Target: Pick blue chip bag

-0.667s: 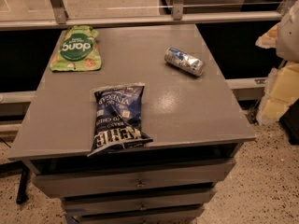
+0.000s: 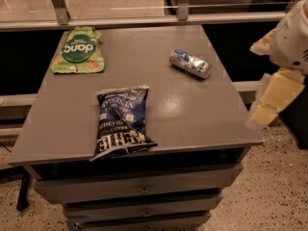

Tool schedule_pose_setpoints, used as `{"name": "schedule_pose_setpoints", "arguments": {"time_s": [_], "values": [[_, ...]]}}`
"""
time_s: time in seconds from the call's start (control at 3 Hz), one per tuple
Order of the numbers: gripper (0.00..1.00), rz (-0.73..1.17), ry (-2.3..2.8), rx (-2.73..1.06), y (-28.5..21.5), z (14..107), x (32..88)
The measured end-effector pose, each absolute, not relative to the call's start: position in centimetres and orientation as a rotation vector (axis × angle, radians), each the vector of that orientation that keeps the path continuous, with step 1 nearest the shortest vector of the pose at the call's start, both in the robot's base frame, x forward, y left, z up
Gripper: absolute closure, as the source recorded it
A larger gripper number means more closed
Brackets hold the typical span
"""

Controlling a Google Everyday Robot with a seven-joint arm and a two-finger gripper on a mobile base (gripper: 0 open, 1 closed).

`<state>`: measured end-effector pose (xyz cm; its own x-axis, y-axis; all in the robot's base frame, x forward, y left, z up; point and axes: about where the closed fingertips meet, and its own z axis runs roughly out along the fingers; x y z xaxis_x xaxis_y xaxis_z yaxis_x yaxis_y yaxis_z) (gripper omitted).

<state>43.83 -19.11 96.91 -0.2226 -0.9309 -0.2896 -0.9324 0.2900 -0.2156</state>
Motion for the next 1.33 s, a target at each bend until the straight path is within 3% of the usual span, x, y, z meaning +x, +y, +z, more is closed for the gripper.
{"name": "schedule_pose_setpoints", "arguments": {"time_s": [0.67, 1.33], "values": [[0.0, 0.327, 2.038, -1.559, -6.3, 95.4, 44.4], [0.0, 0.488, 1.996, -1.478, 2.8, 91.4, 42.7]]}}
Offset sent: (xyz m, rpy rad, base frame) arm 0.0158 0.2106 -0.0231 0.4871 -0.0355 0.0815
